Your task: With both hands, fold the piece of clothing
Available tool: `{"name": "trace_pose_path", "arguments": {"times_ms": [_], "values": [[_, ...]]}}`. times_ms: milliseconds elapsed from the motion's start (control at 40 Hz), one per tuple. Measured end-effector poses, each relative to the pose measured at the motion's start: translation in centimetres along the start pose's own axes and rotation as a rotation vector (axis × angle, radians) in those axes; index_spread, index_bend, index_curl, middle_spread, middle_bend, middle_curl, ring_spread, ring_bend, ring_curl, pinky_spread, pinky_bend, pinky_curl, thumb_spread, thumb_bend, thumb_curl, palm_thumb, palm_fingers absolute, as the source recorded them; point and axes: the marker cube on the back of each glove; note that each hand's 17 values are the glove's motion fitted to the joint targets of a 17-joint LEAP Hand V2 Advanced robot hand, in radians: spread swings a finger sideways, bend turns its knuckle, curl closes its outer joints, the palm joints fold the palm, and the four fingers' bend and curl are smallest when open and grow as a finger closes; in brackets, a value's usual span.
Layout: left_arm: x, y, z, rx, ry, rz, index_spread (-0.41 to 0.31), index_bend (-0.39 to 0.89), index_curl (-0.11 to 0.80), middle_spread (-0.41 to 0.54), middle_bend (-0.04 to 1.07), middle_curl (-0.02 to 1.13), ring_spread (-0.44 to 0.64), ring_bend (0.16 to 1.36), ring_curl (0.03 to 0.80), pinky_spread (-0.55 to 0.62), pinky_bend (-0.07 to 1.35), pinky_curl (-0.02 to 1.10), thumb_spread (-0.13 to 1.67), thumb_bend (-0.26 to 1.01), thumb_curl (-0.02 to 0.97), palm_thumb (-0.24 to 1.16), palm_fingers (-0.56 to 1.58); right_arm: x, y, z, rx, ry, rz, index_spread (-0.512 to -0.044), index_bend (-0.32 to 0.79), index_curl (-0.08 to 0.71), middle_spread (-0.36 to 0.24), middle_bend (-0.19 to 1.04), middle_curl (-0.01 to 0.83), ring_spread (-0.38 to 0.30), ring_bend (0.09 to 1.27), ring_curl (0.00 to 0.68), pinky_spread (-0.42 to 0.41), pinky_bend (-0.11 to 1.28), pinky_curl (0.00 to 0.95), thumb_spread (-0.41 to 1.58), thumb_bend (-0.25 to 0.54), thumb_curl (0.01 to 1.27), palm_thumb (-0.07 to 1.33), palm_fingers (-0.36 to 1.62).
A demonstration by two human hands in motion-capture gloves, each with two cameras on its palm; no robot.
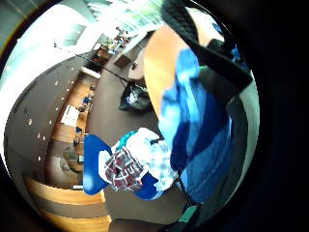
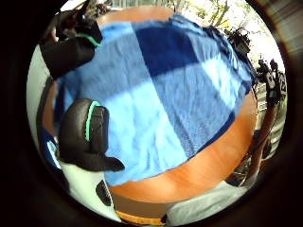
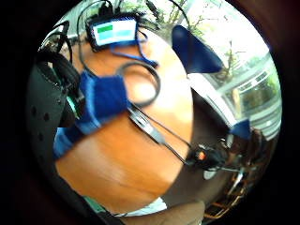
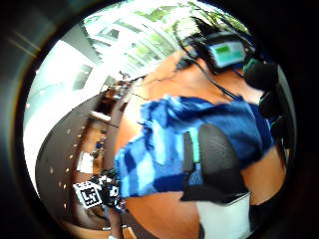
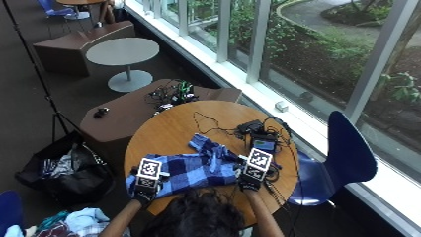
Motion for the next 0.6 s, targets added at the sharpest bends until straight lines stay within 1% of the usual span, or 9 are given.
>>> {"name": "trace_pose_path", "arguments": {"times_ms": [50,100,125,225,275,350,425,524,599], "values": [[0.5,0.9,0.9,-0.1,0.033,0.003,-0.246,0.16,0.388,-0.28,0.27,0.46,-0.29,0.54,0.381,-0.08,0.22,0.42,1.19,-0.05,0.331,0.6,0.91,0.1,0.8,0.6,-0.075,0.077,0.021,-0.255,0.0,0.245,-0.143,0.28,0.453,-0.151,0.64,0.433,-0.2,0.59,0.412,1.12,-0.08,0.36,0.72,1.12],[0.8,1.1,1.9,-0.171,0.065,0.01,-0.231,0.14,0.384,-0.248,0.21,0.45,-0.24,0.52,0.384,-0.03,0.23,0.43,1.23,-0.07,0.305,0.51,0.78,-0.1,1.1,1.6,-0.144,0.115,0.035,-0.251,-0.06,0.206,-0.113,0.23,0.44,-0.14,0.7,0.448,-0.181,0.63,0.426,1.15,-0.096,0.34,0.62,1.02],[0.8,1.2,2.1,-0.186,0.079,0.014,-0.203,0.09,0.371,-0.188,0.15,0.45,-0.18,0.5,0.387,0.02,0.26,0.44,1.28,-0.09,0.275,0.42,0.61,-0.3,1.1,2.1,-0.167,0.123,0.039,-0.252,-0.1,0.181,-0.092,0.2,0.432,-0.133,0.73,0.456,-0.174,0.66,0.438,1.16,-0.106,0.33,0.56,0.93],[0.9,0.9,2.6,-0.191,0.108,0.029,-0.174,0.11,0.363,-0.108,0.12,0.43,-0.09,0.51,0.391,0.09,0.31,0.46,1.36,-0.06,0.228,0.28,0.51,-1.2,0.9,3.9,-0.166,0.169,0.047,-0.26,-0.07,0.14,-0.048,0.18,0.428,-0.122,0.77,0.477,-0.157,0.73,0.469,1.2,-0.06,0.31,0.48,0.83],[1.0,0.8,2.7,-0.19,0.107,0.033,-0.165,0.12,0.357,-0.085,0.13,0.41,-0.06,0.51,0.376,0.13,0.32,0.45,1.39,-0.05,0.214,0.24,0.51,-1.5,0.8,4.4,-0.145,0.196,0.049,-0.266,-0.05,0.117,-0.033,0.18,0.424,-0.119,0.78,0.478,-0.163,0.75,0.474,1.21,0.002,0.33,0.55,0.81],[0.9,0.5,3.1,-0.183,0.094,0.033,-0.157,0.13,0.35,-0.066,0.14,0.39,-0.03,0.51,0.363,0.16,0.33,0.44,1.42,-0.03,0.199,0.19,0.51,-1.8,0.6,4.6,-0.106,0.195,0.037,-0.269,-0.03,0.092,-0.018,0.19,0.422,-0.115,0.79,0.473,-0.161,0.77,0.474,1.23,0.002,0.33,0.57,0.8],[0.9,0.8,2.5,-0.183,0.099,0.029,-0.151,0.13,0.346,-0.05,0.15,0.38,0.0,0.52,0.36,0.19,0.34,0.44,1.45,-0.02,0.188,0.17,0.51,-2.0,0.3,4.4,-0.072,0.142,0.028,-0.287,0.02,0.09,-0.062,0.25,0.437,-0.151,0.78,0.462,-0.197,0.78,0.469,1.24,0.088,0.37,0.74,0.9],[0.6,0.8,2.6,-0.155,0.145,0.023,-0.146,0.13,0.344,-0.037,0.16,0.37,0.03,0.53,0.362,0.21,0.35,0.44,1.47,-0.01,0.182,0.14,0.5,-2.6,-0.3,2.9,-0.066,-0.109,0.034,-0.297,0.1,0.116,-0.131,0.3,0.451,-0.182,0.78,0.457,-0.224,0.76,0.462,1.2,0.135,0.4,0.88,1.1],[0.0,0.4,2.9,-0.117,0.192,0.016,-0.144,0.14,0.343,-0.036,0.16,0.37,0.04,0.53,0.361,0.22,0.37,0.44,1.49,-0.01,0.178,0.14,0.51,-4.2,-0.3,0.2,-0.066,-0.365,0.027,-0.298,0.11,0.138,-0.156,0.31,0.464,-0.193,0.79,0.475,-0.234,0.76,0.478,1.09,0.119,0.44,0.92,1.12]]}}
